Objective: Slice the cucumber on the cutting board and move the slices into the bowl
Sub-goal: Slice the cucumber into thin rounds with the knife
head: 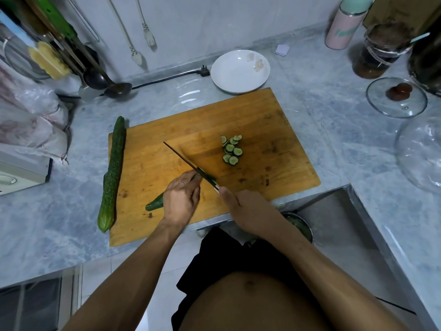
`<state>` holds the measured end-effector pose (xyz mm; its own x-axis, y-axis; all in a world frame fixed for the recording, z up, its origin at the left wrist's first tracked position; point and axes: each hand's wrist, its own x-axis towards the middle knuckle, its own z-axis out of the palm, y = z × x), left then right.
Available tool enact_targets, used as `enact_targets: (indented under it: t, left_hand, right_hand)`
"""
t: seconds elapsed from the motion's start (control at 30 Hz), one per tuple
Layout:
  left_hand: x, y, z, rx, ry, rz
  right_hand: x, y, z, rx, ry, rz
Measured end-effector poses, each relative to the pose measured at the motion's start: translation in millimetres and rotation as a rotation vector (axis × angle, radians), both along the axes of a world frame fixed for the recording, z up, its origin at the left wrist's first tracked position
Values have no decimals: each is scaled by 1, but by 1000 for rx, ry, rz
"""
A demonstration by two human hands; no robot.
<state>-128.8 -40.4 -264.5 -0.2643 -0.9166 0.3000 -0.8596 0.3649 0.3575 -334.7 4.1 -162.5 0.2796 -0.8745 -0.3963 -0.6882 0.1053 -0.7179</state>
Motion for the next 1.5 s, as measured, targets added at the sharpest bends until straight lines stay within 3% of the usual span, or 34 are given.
enact_targets:
  t: [0.8,1.3,1.5]
  left_hand:
    - [1,-3,-3,18,-34,-5]
    - [3,2,-4,18,6,-13]
    - [2,3,-1,12,-17,1]
  right_hand:
    - [14,-15,-6,128,-31,-41]
    - [-10,-30,-9,74,0,-116]
    - [-11,-11,3,53,-57,-22]
